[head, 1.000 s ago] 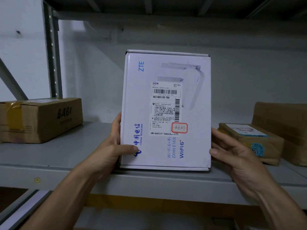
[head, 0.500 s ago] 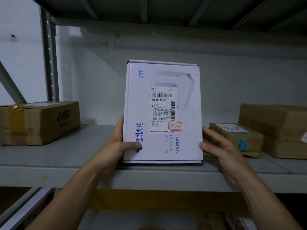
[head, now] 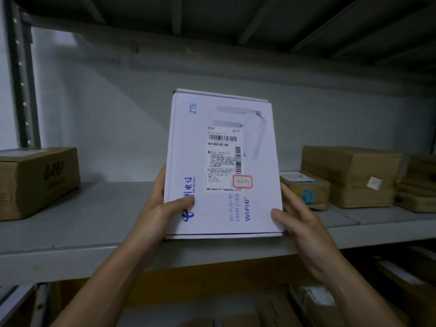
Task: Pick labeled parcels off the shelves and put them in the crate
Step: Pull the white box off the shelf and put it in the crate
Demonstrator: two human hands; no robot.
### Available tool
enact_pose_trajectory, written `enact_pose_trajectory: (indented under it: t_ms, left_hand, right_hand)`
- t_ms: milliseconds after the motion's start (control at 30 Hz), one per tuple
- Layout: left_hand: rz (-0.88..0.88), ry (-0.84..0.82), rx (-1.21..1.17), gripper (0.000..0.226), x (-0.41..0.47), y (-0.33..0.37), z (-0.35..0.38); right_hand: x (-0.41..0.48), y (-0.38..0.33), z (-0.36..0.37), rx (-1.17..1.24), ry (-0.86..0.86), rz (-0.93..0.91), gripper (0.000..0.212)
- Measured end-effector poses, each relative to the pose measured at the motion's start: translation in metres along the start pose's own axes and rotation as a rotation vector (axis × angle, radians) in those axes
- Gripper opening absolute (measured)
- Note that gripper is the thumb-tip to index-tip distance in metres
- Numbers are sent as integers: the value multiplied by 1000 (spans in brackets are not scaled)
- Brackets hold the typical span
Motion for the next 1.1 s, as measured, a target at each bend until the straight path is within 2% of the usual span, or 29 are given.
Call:
enact_pose_trajectory:
  t_ms: [233,433,533,800,1100]
  left_hand:
    - [15,-14,-73,74,-10,0,42]
    - [-17,-110,-98,70,-32,-4,117]
    - [-54,-134,-101,56,-51,-11,167]
    - [-248,-323,-230,53,-130,-38,336]
    - [-442,-632,-315,64,-264,-69,537]
  right_hand:
    - [-39,-15,-39,44,155,-66,56]
    - [-96,-17,-105,61,304,-58,51]
    - [-135,-15,-146,63,389,-43,51]
    - [-269,-10,-284,30,656,42,54]
    - [-453,13,-421,159,919,197,67]
Point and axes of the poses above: each hand's wrist, its own x-axis towards the middle knuckle, its own z-axis out of the palm, y = z × x, the point moved 7 cm from there along x, towards the middle knuckle, and after that the axes turned 8 degrees about z, right-handed, at the moved point
